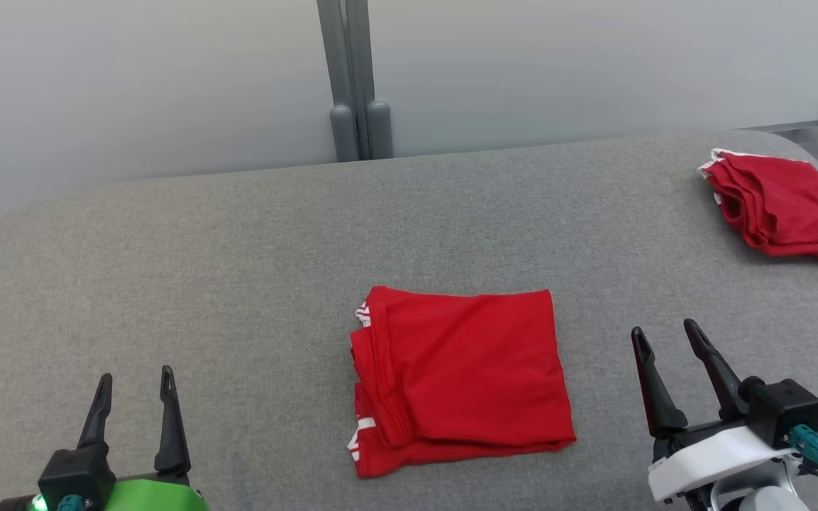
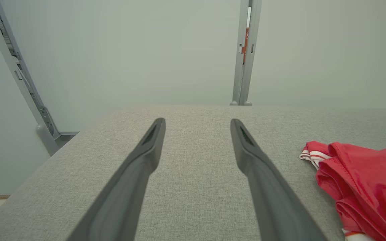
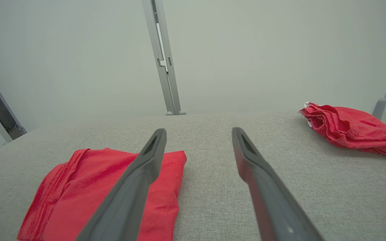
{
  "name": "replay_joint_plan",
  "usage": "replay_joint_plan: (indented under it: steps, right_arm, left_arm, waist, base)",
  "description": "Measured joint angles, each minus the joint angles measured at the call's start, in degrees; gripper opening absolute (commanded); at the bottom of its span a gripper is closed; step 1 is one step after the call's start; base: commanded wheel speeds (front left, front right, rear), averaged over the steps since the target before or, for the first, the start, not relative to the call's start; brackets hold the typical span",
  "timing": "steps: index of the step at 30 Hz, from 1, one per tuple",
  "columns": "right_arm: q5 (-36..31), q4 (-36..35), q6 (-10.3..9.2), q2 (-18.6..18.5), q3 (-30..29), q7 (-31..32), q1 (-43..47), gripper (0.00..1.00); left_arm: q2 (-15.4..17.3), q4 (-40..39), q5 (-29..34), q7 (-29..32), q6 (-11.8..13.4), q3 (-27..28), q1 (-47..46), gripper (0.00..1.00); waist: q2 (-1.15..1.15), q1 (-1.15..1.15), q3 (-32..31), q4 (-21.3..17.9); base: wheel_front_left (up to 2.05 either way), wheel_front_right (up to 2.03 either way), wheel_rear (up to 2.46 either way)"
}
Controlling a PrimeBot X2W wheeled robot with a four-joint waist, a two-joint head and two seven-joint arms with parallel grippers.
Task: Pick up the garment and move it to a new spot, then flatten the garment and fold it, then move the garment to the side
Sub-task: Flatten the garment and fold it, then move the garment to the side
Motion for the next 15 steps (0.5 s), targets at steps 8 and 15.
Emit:
replay_joint_plan:
  steps: [8,15]
  right_arm:
    - [-0.89,-1.99,0.00,0.54,-0.76,0.00,2.05,1.00]
    - [-1.65,-2.25,0.00,0.68,-1.09,0.00,3.10,1.00]
  left_arm:
    - [0.01,0.78,1.10,0.00,0.00,0.71,1.01,1.00]
    - [0.18,0.44,1.47,0.00,-0.76,1.51,1.29,1.00]
  waist:
    - [0.00,0.00,-0.82,0.41]
    - [0.00,0.00,-0.96,0.87]
  base:
    - [0.00,0.00,0.00]
    - [0.00,0.00,0.00]
